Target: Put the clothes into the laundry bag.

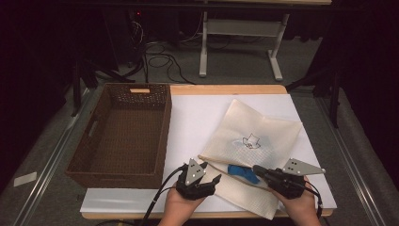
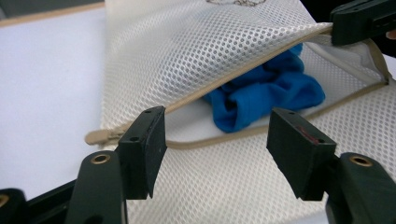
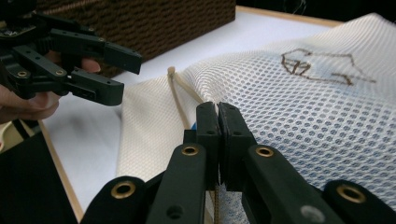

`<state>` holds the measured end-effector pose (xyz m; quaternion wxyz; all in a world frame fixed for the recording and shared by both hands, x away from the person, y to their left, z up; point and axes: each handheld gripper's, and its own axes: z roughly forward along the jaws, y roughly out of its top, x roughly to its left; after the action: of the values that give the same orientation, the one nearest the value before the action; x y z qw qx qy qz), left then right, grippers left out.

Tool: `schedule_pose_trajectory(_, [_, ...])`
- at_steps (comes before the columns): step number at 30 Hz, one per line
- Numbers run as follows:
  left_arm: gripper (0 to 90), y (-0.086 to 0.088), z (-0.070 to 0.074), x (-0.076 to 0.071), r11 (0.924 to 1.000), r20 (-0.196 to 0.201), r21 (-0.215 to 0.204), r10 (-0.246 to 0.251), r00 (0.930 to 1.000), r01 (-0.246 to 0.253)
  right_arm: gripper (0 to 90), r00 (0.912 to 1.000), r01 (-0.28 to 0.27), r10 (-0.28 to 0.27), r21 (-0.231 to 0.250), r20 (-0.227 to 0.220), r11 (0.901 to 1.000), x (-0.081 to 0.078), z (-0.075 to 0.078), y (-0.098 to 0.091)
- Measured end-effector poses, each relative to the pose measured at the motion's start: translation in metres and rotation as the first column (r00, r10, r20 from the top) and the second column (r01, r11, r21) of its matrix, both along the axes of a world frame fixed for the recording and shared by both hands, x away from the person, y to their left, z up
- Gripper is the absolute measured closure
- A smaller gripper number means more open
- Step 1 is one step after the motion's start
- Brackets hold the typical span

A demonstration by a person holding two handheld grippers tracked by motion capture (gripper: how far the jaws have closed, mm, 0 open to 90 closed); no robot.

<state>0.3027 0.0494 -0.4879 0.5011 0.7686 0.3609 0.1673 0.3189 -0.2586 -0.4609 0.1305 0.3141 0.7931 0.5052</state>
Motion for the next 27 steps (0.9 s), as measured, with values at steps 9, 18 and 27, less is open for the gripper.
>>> schedule_pose_trajectory(9, [39.4,0.01,0.0,0.003,0.9985,0.001,-0.046,0.03,0.9995,-0.03,89.3,0.9972,-0.049,0.045,-0.064,-0.059,0.9967,-0.001,-0.012,0.007])
schedule_pose_trajectory(18, [39.4,0.015,-0.004,0.007,0.9975,-0.012,-0.032,0.063,0.9979,-0.064,89.2,0.99,-0.074,0.051,-0.179,-0.132,0.9811,0.002,-0.029,0.019])
schedule_pose_trajectory(27, [38.9,0.018,-0.009,0.013,0.9959,-0.036,0.004,0.09,0.9953,-0.09,89.2,0.988,-0.034,-0.01,-0.285,-0.154,0.9579,0.006,-0.041,0.021])
